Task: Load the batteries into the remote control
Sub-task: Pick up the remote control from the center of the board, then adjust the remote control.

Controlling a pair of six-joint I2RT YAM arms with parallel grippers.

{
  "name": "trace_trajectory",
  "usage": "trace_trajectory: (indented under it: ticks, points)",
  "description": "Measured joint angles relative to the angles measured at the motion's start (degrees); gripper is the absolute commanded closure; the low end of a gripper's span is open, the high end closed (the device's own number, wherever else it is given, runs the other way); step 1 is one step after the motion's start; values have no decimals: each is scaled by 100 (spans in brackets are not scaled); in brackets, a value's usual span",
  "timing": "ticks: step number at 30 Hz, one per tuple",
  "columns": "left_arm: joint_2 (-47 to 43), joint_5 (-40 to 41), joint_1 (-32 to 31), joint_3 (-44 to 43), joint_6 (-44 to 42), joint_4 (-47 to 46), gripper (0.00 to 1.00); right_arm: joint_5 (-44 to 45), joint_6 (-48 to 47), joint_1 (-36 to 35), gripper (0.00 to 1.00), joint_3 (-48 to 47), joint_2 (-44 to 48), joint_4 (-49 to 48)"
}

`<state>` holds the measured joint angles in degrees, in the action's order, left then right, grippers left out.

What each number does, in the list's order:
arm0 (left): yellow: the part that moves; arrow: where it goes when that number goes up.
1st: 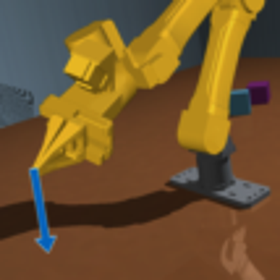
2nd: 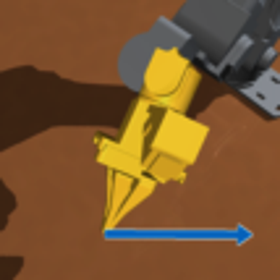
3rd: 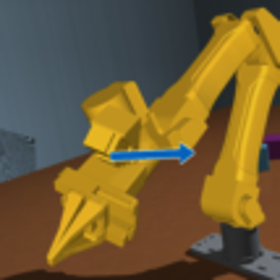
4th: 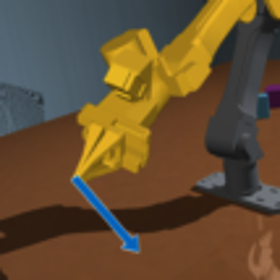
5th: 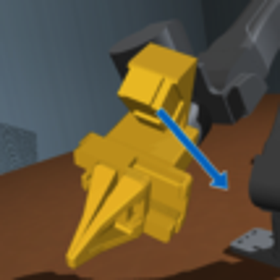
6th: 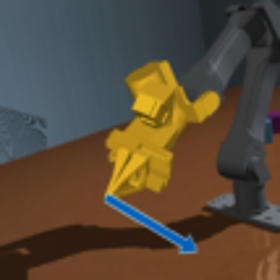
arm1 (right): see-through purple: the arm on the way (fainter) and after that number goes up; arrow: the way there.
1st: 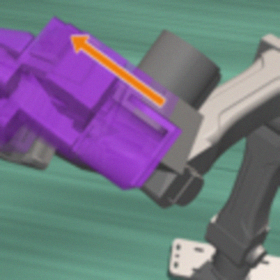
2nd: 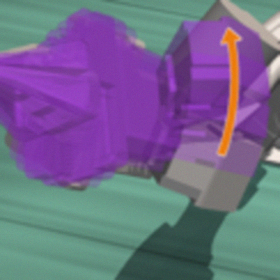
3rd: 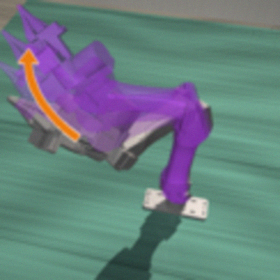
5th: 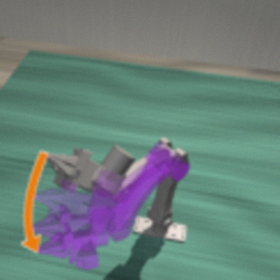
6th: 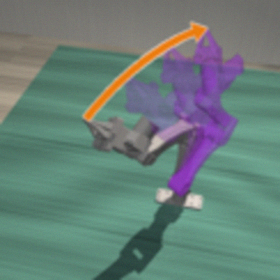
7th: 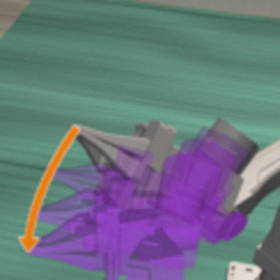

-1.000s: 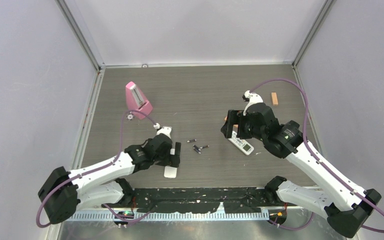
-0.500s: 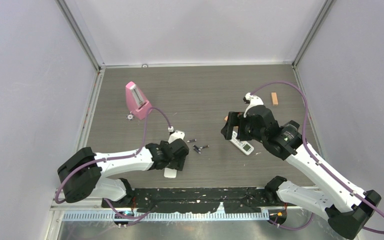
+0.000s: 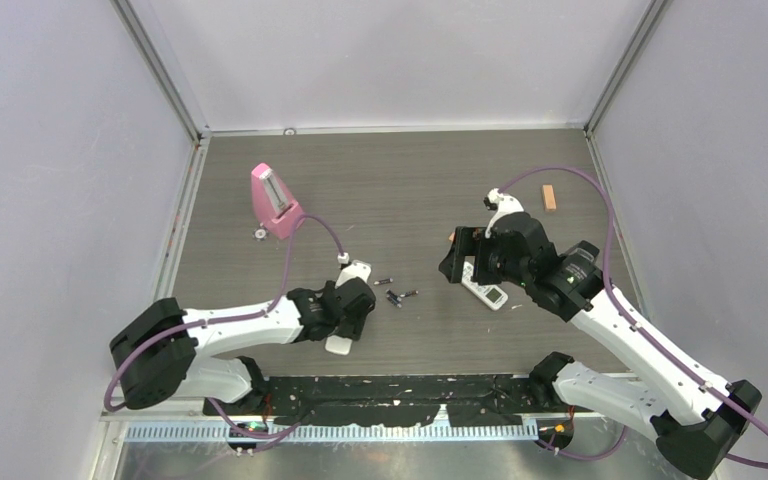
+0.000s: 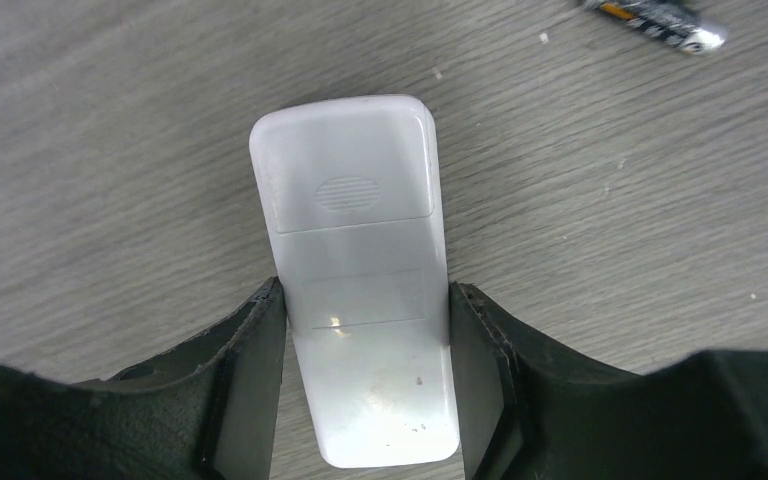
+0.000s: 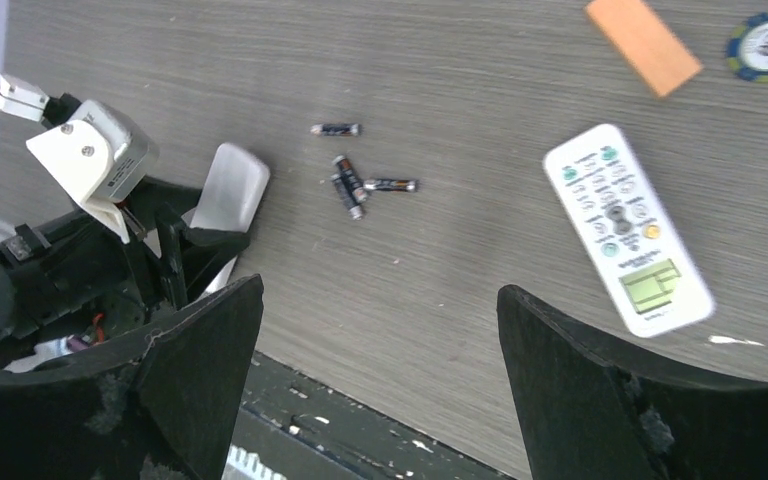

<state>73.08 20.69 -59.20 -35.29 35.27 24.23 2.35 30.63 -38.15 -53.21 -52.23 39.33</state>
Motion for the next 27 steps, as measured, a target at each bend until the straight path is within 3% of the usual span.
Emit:
trace_trajectory:
  ticks: [14,23,27]
  points:
    - [-2024,-723,-7,188,-1943,-817,93,-1950,131,-302,9,409,-699,-1416]
    - [-2356,-1327,-48,-444,-2542,-614,90,-2264,120,-669,11,-439,-1703,-1696]
    - [-2490,-1473,-129,-485,-2623,-595,89,-2267,109,-839,19,-765,-2109,-1742]
